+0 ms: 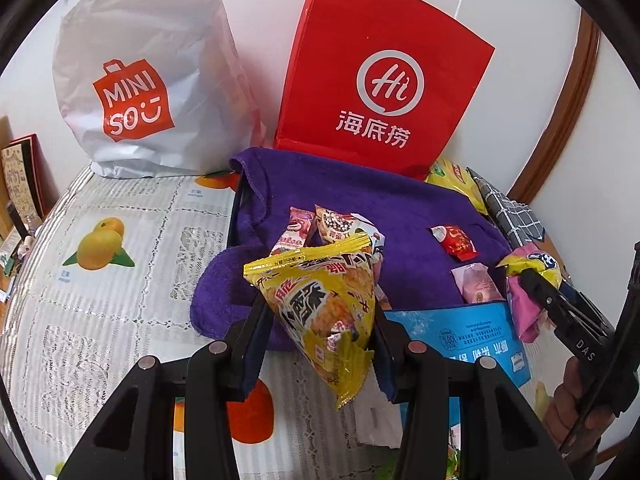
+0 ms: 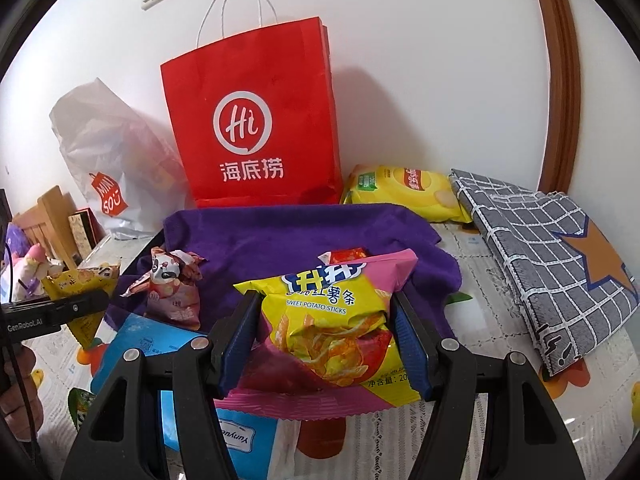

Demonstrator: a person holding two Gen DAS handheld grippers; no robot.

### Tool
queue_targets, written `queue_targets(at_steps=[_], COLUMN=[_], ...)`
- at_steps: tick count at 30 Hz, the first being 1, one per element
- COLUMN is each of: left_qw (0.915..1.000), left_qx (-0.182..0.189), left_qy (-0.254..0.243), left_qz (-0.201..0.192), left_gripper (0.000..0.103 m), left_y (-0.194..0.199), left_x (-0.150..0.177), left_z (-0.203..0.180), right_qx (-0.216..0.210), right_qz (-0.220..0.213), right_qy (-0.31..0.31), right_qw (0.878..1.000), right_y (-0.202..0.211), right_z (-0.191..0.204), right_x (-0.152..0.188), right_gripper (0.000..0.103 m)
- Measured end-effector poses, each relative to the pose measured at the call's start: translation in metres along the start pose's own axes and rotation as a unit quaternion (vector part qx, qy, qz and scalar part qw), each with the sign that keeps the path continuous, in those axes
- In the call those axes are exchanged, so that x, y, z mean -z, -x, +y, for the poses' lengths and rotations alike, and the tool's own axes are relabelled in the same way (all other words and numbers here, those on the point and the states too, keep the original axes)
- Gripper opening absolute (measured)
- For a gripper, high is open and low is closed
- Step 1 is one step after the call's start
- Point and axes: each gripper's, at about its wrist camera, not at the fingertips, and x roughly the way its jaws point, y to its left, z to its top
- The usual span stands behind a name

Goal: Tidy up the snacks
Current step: 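Carry the yellow bag with left tool while right tool carries the potato-stick bag over the towel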

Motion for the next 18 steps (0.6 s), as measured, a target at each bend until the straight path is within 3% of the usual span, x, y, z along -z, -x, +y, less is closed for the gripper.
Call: queue_targets(at_steps=[18], left_qw=[0.9997], left_qx=[0.015], left_qy=[-0.018], left_qz=[0.004], left_gripper=[0.044], left_y=[0.0003], left_x=[0.0027], left_z=[-0.0093], right_qx=[0.010], right_qz=[-0.021], right_qy=[-0.001], right_qw=[1.000], right_y=[0.0083], right_z=[-0.0043], right_x=[-0.0008], right_gripper=[0.064])
